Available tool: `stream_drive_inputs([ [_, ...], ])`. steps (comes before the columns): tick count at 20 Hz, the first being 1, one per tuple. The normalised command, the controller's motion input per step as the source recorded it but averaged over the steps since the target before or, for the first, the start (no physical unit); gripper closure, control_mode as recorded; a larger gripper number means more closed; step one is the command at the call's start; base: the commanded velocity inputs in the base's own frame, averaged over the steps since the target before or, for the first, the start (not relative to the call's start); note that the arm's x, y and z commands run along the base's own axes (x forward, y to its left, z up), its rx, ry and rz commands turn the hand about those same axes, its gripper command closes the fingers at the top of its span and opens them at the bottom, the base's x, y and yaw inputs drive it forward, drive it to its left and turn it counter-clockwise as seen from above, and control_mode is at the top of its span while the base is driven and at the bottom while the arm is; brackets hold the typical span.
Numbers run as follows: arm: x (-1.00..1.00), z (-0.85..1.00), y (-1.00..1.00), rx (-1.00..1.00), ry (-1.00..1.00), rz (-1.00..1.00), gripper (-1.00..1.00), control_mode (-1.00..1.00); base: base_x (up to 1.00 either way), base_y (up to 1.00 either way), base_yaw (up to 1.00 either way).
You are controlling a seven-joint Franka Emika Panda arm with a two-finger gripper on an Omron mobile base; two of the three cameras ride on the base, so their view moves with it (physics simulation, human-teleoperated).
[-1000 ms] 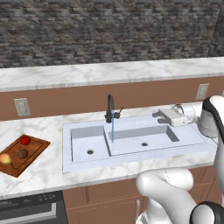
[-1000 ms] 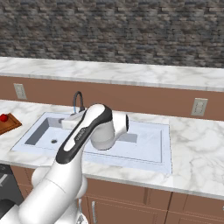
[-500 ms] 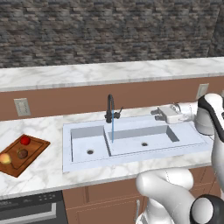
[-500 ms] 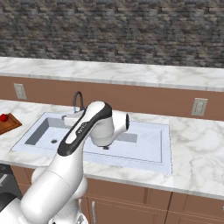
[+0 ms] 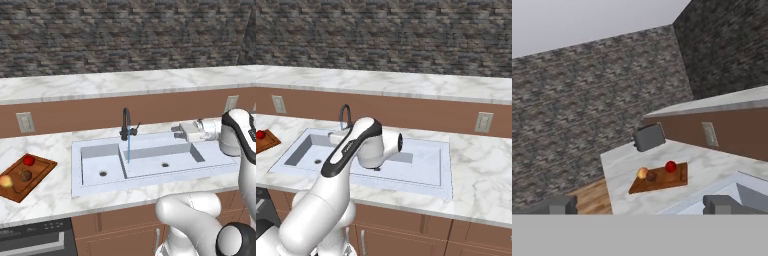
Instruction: Pick the mango, pear, apple from the sink and place them on the cutting board to airdry. Then turn off the sink faucet.
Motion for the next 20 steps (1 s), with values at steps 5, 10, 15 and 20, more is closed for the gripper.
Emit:
stream_drive_inputs([
  [5, 0.29, -0.04, 0.11, 0.02, 0.00, 0.00, -1.00, -1.00, 0.00, 0.00, 0.00],
  [10, 0.38, -0.09, 0.00, 0.01, 0.01, 0.00, -1.00, -1.00, 0.00, 0.00, 0.00],
  [15, 0.27, -0.27, -0.04, 0.00, 0.00, 0.00, -1.00, -1.00, 0.00, 0.00, 0.00],
  [20, 0.30, -0.19, -0.01, 0.00, 0.00, 0.00, -1.00, -1.00, 0.00, 0.00, 0.00],
])
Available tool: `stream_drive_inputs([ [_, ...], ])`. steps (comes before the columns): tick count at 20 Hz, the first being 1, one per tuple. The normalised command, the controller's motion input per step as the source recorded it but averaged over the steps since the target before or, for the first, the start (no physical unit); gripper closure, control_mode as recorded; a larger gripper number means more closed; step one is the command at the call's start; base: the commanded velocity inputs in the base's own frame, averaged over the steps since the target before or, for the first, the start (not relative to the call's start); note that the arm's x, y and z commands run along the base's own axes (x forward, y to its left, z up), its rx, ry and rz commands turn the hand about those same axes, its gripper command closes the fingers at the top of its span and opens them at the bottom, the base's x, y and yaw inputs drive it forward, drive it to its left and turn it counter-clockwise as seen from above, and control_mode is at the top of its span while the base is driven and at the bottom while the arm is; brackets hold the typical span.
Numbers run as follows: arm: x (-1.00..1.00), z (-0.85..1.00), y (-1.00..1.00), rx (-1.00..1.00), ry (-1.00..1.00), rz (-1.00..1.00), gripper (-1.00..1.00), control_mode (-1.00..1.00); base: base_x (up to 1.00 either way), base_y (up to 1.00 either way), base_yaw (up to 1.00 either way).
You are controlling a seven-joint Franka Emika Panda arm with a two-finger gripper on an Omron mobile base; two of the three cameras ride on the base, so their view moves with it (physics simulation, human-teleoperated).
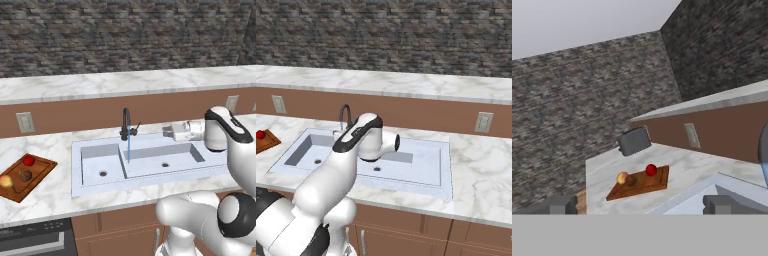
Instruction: Pick the mango, pear, apple from the sink and place them on the cutting board to airdry. Then turn off the sink faucet.
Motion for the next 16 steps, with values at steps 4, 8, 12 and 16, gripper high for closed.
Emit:
stream_drive_inputs([
  [4, 0.40, -0.01, 0.00, 0.00, 0.00, 0.00, -1.00, -1.00, 0.00, 0.00, 0.00],
  [8, 0.44, -0.02, -0.01, 0.00, 0.00, 0.00, -1.00, -1.00, 0.00, 0.00, 0.00],
  [12, 0.31, -0.17, -0.08, 0.00, 0.00, 0.00, -1.00, -1.00, 0.00, 0.00, 0.00],
  [16, 0.21, -0.23, -0.06, 0.00, 0.00, 0.00, -1.00, -1.00, 0.00, 0.00, 0.00],
])
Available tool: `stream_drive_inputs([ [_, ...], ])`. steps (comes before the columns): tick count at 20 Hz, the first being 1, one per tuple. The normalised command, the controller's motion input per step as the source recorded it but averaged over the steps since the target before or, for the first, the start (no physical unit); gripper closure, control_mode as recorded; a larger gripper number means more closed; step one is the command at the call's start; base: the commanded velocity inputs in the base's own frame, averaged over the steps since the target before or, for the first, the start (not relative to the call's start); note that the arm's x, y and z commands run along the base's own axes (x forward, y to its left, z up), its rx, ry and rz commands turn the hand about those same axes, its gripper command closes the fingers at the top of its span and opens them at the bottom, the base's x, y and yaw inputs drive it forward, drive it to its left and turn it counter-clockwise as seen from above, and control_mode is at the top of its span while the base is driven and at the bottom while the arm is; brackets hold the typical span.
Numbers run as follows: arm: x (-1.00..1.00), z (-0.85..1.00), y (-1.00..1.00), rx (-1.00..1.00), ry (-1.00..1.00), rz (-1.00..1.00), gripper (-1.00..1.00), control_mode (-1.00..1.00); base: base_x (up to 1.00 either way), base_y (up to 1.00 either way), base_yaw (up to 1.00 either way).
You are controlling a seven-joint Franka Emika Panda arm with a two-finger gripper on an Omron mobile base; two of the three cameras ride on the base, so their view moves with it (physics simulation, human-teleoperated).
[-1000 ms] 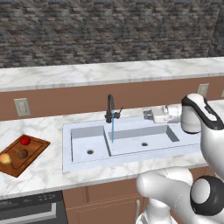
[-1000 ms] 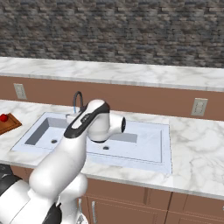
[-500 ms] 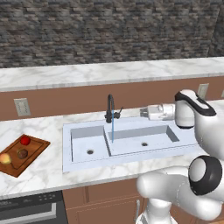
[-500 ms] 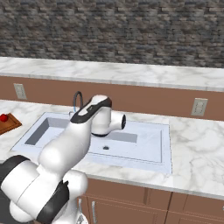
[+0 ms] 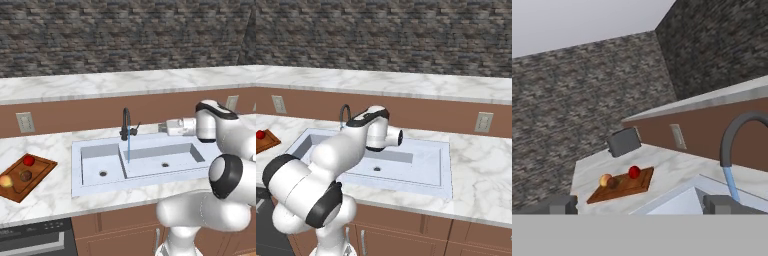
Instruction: Pick the mango, pear, apple from the sink and place them on the cutting board to airdry. Then turn off the sink faucet.
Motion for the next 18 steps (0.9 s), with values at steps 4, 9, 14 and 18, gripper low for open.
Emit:
stream_drive_inputs([
  [4, 0.21, -0.17, 0.00, 0.00, 0.00, 0.02, -1.00, -1.00, 0.00, 0.00, 0.00],
  [9, 0.34, -0.11, 0.00, 0.00, 0.00, 0.05, -1.00, -1.00, 0.00, 0.00, 0.00],
  [14, 0.33, -0.18, 0.00, 0.00, 0.00, 0.05, -1.00, -1.00, 0.00, 0.00, 0.00],
  [18, 0.35, -0.20, 0.00, 0.00, 0.00, 0.05, -1.00, -1.00, 0.00, 0.00, 0.00],
])
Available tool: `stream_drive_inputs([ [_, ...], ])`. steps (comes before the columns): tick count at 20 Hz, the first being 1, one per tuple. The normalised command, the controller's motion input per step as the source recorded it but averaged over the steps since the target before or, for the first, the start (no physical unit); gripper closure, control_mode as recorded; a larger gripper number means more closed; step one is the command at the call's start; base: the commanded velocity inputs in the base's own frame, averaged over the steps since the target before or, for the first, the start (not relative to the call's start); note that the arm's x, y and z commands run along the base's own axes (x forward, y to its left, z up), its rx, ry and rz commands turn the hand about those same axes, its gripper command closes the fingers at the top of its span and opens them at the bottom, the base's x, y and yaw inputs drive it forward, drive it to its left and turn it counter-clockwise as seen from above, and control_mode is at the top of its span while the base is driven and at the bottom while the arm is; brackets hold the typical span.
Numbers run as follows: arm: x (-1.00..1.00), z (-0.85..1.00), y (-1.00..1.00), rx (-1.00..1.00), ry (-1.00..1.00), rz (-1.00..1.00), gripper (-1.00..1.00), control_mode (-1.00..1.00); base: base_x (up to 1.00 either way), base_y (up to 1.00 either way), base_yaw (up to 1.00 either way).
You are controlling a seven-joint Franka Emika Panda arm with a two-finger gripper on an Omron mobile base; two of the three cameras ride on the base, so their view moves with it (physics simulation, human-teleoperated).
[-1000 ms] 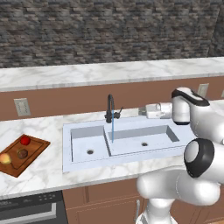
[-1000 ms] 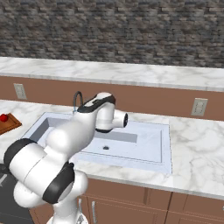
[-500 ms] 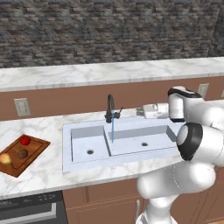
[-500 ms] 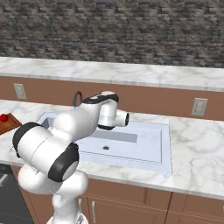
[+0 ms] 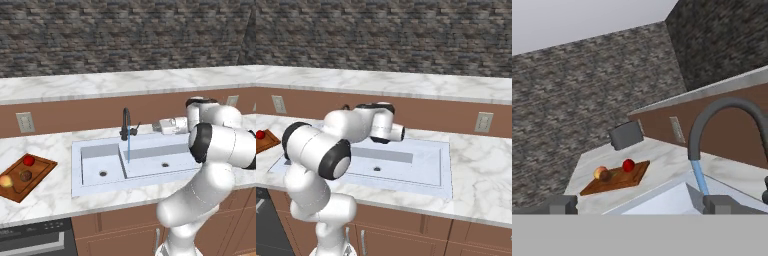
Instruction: Pick the mango, pear, apple from the sink and place them on the cutting board to airdry. Then turn off the sink faucet.
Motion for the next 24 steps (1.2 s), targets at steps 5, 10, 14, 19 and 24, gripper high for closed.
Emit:
stream_drive_inputs([
  [5, 0.34, -0.16, 0.04, 0.00, 0.00, 0.05, -1.00, -1.00, 0.00, 0.00, 0.00],
  [10, 0.38, -0.16, 0.10, 0.00, 0.00, 0.04, -1.00, -1.00, 0.00, 0.00, 0.00],
  [14, 0.42, -0.17, 0.00, 0.00, 0.00, 0.03, -1.00, -1.00, 0.00, 0.00, 0.00],
  [19, 0.37, -0.15, 0.06, 0.00, 0.00, 0.04, -1.00, -1.00, 0.00, 0.00, 0.00],
  [24, 0.08, -0.23, 0.01, 0.00, 0.00, 0.01, -1.00, -1.00, 0.00, 0.00, 0.00],
])
